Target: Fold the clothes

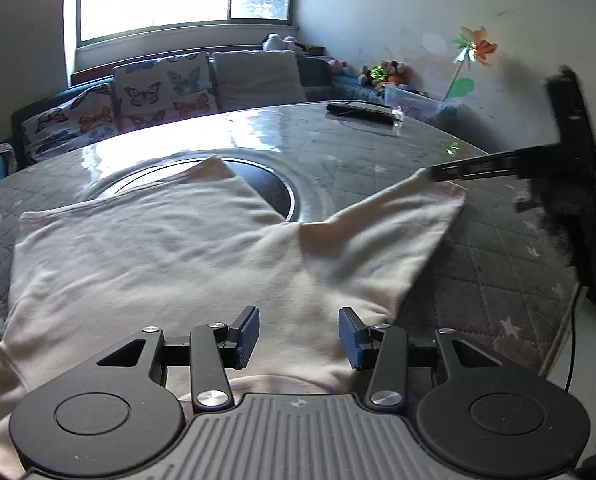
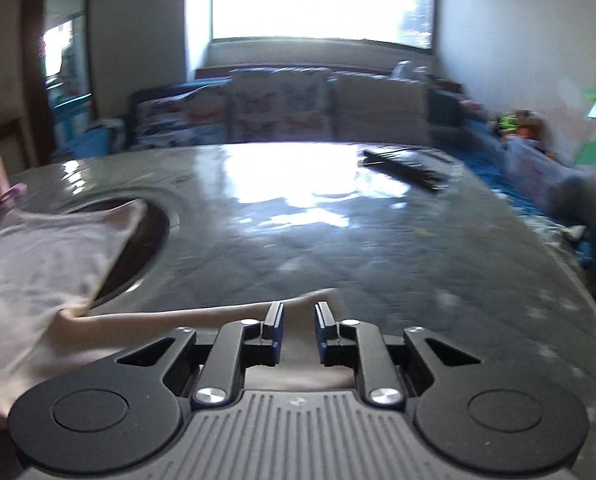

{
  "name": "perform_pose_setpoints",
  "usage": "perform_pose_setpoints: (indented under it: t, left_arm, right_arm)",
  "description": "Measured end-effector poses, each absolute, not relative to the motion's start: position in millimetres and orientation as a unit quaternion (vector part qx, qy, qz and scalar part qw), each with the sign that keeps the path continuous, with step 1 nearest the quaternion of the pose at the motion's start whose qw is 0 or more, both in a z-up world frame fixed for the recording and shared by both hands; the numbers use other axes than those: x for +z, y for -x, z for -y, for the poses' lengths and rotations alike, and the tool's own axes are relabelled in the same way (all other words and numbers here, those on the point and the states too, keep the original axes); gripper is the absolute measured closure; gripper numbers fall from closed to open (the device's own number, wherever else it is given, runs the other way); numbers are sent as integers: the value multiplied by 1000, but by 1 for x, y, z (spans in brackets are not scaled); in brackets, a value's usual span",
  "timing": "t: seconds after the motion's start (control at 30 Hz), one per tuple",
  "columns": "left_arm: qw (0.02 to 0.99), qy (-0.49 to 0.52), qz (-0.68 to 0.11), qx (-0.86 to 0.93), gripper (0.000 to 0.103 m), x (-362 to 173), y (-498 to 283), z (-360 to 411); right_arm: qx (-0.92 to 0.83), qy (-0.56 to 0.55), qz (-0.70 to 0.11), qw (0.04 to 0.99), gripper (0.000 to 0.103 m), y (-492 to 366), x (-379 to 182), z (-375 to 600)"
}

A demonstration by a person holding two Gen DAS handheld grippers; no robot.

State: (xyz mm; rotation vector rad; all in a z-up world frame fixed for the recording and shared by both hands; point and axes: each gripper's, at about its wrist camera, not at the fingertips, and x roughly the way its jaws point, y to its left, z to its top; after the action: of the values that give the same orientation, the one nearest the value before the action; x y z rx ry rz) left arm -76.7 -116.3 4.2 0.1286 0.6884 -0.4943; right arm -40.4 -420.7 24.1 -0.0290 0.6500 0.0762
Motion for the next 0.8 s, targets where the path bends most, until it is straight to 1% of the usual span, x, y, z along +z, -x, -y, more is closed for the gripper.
perform_pose_setpoints:
  t: [0.2, 0.3, 0.5, 0.57, 0.6, 0.63, 0.8]
  left_arm:
    - [904, -69, -335, -255, 63, 1, 77, 125]
    - [900, -74, -341, -262, 64, -4, 77, 128]
    - [899, -77, -339, -266, 64, -6, 77, 130]
    - [900, -78, -337, -266, 64, -5, 78, 129]
    - [900, -78, -336, -265, 64, -4, 79, 129]
    - [901, -79, -336, -264, 64, -4, 79, 128]
    - [904, -75, -334, -256, 64, -4, 80, 125]
  right_arm:
    - [46, 12, -341, 939, 83, 14, 6, 410]
    - [37, 12, -346, 937, 77, 7, 0, 414]
    - [71, 25, -339, 938, 76, 29, 14, 406]
    - [88, 31, -337, 937, 73, 39, 19, 400]
    - [102, 35, -336, 936, 67, 45, 22, 394]
    - [116, 38, -336, 934, 66, 52, 24, 388]
    - [182, 48, -343, 920, 65, 79, 25, 359]
